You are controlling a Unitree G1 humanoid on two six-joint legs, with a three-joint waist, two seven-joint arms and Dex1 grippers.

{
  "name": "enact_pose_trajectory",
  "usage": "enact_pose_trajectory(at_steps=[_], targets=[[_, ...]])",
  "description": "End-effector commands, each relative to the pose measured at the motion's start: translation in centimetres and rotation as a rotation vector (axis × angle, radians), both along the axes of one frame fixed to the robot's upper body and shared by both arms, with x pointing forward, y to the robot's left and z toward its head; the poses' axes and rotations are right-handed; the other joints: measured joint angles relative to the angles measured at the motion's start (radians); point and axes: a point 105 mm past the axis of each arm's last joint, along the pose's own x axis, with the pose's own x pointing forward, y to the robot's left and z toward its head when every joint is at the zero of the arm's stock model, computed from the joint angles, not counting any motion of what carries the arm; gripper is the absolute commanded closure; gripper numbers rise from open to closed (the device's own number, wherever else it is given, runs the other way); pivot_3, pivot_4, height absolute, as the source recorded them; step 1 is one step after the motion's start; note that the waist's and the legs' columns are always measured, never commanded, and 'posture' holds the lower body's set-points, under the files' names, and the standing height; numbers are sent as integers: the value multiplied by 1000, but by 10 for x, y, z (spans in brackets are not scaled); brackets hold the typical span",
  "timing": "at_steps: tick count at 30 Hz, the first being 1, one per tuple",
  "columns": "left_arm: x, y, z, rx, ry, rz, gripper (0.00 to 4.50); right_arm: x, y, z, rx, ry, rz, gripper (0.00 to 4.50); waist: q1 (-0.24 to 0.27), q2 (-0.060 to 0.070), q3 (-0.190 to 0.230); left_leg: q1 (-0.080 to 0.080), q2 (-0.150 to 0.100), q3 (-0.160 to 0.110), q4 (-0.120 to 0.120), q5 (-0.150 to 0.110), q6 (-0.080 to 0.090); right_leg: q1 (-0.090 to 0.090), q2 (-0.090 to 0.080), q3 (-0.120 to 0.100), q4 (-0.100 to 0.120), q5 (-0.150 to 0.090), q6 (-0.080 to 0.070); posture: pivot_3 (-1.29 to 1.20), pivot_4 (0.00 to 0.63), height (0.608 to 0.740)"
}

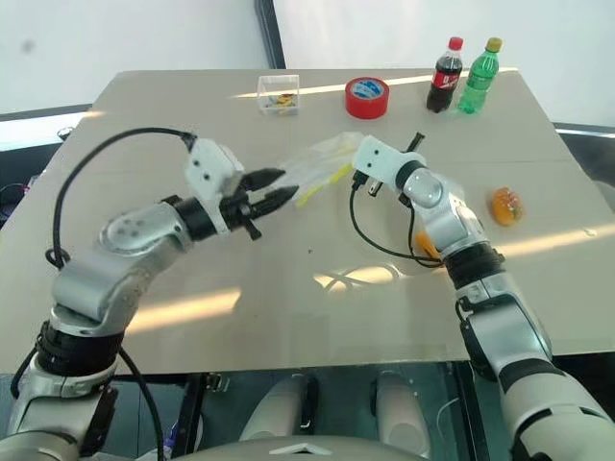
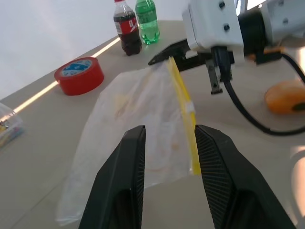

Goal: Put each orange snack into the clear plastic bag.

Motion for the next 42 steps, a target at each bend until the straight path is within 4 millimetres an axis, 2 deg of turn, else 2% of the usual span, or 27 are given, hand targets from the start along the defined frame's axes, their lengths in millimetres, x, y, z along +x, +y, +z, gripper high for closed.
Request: enact_pose_trajectory(at_steps=[1,6,11,15,20,25,37,40,42], targets=[[1,-3,9,108,-149,27,2754,0,8,20,13,-37,24,4500,1,0,0,0,0,0,0,0,0,0,0,0,0,0,0,0,150,740],[2,-11,5,161,-196,18,2754,0,9,22,16,-34,24,4500,3,0,0,-1,-1,0,0,0,1,0,-1,0,0,0,0,0,150,740],[-17,-25,3,81,-91,-109,2754,2,8,17,19,-18,12,4500,1,0,1,-1,0,-1,1,0,1,0,-1,-1,0,0,0,0,150,740],[-15,-26,2,98,-77,-111,2754,2,10,20,24,-21,11,4500,0,0,1,-1,0,-1,1,0,1,0,0,-1,1,0,0,0,150,740],[-4,-27,-12,175,-87,-53,2754,0,13,24,34,-25,21,4500,1,0,1,0,0,-1,2,0,1,0,0,-1,2,0,0,0,150,740],[4,-31,-17,195,-105,-24,2754,-2,15,25,37,-24,27,4500,1,0,1,0,0,-1,2,0,1,0,0,-1,2,0,0,0,150,740],[16,-40,-19,188,-124,-12,2754,-6,22,25,43,-17,37,4500,1,0,1,0,0,-1,2,0,1,0,0,-1,3,0,0,0,150,740],[17,-40,-17,195,-139,-14,3528,-7,21,24,40,-14,34,4500,1,0,1,0,0,-1,2,0,1,0,0,-1,3,0,0,0,150,740],[17,-39,-17,200,-146,-15,4385,-7,20,23,40,-11,30,4500,1,0,1,0,0,-1,2,0,1,0,0,-1,3,0,0,0,150,740]])
